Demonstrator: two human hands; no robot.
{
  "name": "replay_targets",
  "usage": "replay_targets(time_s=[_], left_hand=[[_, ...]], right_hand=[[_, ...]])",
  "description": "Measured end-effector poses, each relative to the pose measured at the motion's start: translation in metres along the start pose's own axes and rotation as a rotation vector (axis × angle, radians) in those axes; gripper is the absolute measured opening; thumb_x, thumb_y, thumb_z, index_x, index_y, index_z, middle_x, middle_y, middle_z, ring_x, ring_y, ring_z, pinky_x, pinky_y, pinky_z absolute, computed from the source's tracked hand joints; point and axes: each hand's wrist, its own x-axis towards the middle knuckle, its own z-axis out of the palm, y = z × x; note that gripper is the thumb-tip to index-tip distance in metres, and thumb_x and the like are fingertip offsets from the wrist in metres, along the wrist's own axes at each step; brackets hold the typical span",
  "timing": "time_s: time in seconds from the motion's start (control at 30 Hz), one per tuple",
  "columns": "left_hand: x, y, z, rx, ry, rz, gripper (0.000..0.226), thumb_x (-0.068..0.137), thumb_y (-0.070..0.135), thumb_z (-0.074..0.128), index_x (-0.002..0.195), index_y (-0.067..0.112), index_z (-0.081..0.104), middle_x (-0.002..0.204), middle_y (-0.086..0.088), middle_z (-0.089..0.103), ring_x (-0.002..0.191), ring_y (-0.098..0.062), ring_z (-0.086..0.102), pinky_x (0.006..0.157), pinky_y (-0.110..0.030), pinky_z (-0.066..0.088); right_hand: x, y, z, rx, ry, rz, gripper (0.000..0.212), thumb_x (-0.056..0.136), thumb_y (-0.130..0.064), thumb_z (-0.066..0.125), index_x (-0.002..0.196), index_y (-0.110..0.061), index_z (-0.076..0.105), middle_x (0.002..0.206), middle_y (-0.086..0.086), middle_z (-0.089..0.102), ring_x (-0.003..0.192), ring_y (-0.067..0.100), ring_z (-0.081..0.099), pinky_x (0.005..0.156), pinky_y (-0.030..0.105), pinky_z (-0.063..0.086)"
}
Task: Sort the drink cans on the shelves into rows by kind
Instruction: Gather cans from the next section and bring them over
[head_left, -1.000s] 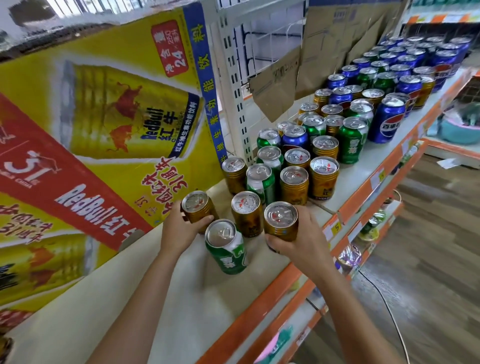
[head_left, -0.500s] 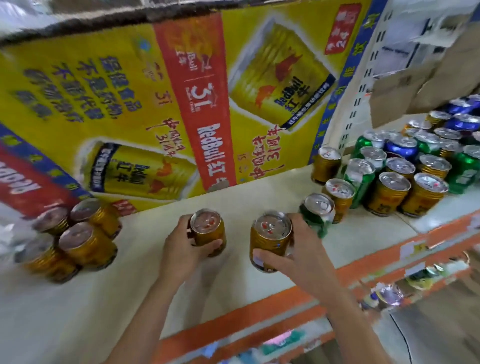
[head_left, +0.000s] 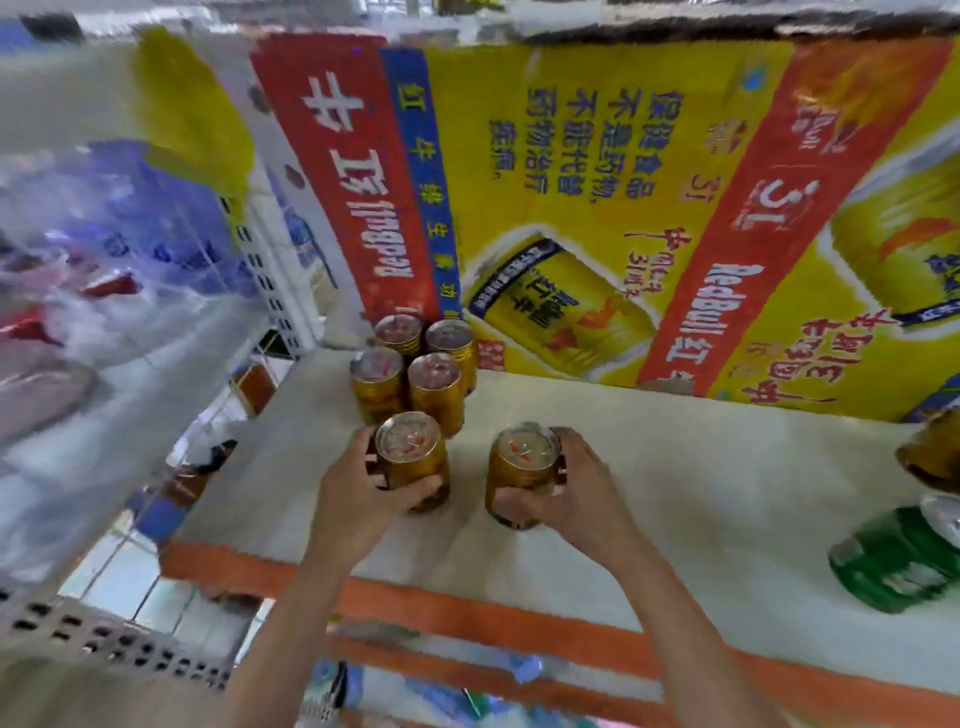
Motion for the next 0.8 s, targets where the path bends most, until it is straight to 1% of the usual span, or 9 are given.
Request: replay_targets(time_s=[0.1,0.17,0.23,0.33,0.43,0.53,0.63,0.73,0.8], left_hand=[[0.004,-0.014,-0.024,-0.018,0.066,-0.018,0.061,0.059,0.021,0.088,0.108,0.024,0.052,0.097,0.012,0.061,0.086,-0.004,0.057,0.064,-0.006,0.039],[0.008,-0.019,-0.035,-0.023,0.086,-0.005,0.060,0.060,0.019,0.088,0.107,0.024,0.051,0.093,0.019,0.058,0.083,0.004,0.055,0.063,-0.004,0.040],[0.013,-0.024,-0.043,-0.031,0.084,0.003,0.060,0.061,0.019,0.087,0.107,0.025,0.049,0.091,0.022,0.055,0.082,0.008,0.053,0.063,-0.002,0.040],[0.021,-0.032,-0.050,0.017,0.051,-0.003,0.063,0.062,0.025,0.086,0.110,0.026,0.046,0.098,0.016,0.054,0.092,-0.004,0.052,0.063,-0.003,0.036],[0.031,-0.043,-0.054,0.037,-0.011,0.010,0.068,0.063,0.027,0.086,0.119,0.023,0.047,0.107,0.013,0.053,0.100,-0.005,0.049,0.069,-0.005,0.035],[0.043,-0.050,-0.061,-0.060,-0.119,-0.011,0.072,0.062,0.021,0.087,0.121,0.023,0.045,0.110,0.010,0.055,0.105,-0.011,0.053,0.082,-0.018,0.042],[0.053,-0.052,-0.070,-0.168,-0.244,-0.052,0.068,0.066,0.016,0.085,0.117,0.027,0.043,0.113,0.007,0.055,0.110,-0.015,0.054,0.091,-0.027,0.045],[0.057,-0.047,-0.076,-0.210,-0.265,-0.004,0.049,0.075,0.017,0.077,0.114,0.026,0.048,0.113,0.007,0.058,0.106,-0.010,0.055,0.090,-0.027,0.047],[0.058,-0.041,-0.077,-0.208,-0.232,0.051,0.041,0.078,0.021,0.074,0.110,0.025,0.050,0.105,0.014,0.057,0.098,0.000,0.054,0.081,-0.014,0.045]], right_hand=[[0.015,-0.018,0.023,0.028,-0.021,-0.044,0.073,0.062,-0.031,0.086,0.122,-0.019,0.046,0.112,-0.006,0.049,0.101,0.008,0.048,0.080,0.016,0.038],[0.023,-0.027,0.038,0.050,-0.015,-0.061,0.072,0.062,-0.030,0.086,0.121,-0.019,0.046,0.113,-0.005,0.051,0.101,0.008,0.049,0.076,0.014,0.038],[0.030,-0.033,0.051,0.050,0.002,-0.061,0.074,0.062,-0.030,0.086,0.123,-0.017,0.046,0.114,-0.004,0.051,0.103,0.010,0.050,0.081,0.019,0.040],[0.037,-0.037,0.068,0.016,0.052,-0.069,0.075,0.063,-0.029,0.086,0.124,-0.013,0.046,0.114,-0.001,0.049,0.105,0.014,0.050,0.087,0.028,0.044],[0.038,-0.037,0.078,0.008,0.053,-0.050,0.077,0.062,-0.028,0.086,0.127,-0.016,0.046,0.115,-0.003,0.046,0.104,0.012,0.048,0.092,0.030,0.045],[0.036,-0.037,0.079,0.124,0.014,-0.035,0.073,0.063,-0.022,0.086,0.122,-0.028,0.043,0.117,-0.007,0.051,0.108,0.010,0.051,0.090,0.021,0.046],[0.033,-0.041,0.068,0.144,-0.063,-0.031,0.067,0.068,-0.014,0.082,0.118,-0.031,0.040,0.108,-0.015,0.055,0.104,0.010,0.055,0.076,0.006,0.045],[0.034,-0.044,0.059,0.045,-0.044,-0.044,0.066,0.070,-0.021,0.081,0.123,-0.027,0.040,0.112,-0.011,0.053,0.109,0.015,0.054,0.085,0.019,0.047],[0.035,-0.050,0.056,-0.084,0.038,-0.043,0.074,0.068,-0.036,0.081,0.128,-0.020,0.042,0.117,-0.003,0.047,0.106,0.014,0.052,0.085,0.030,0.047]])
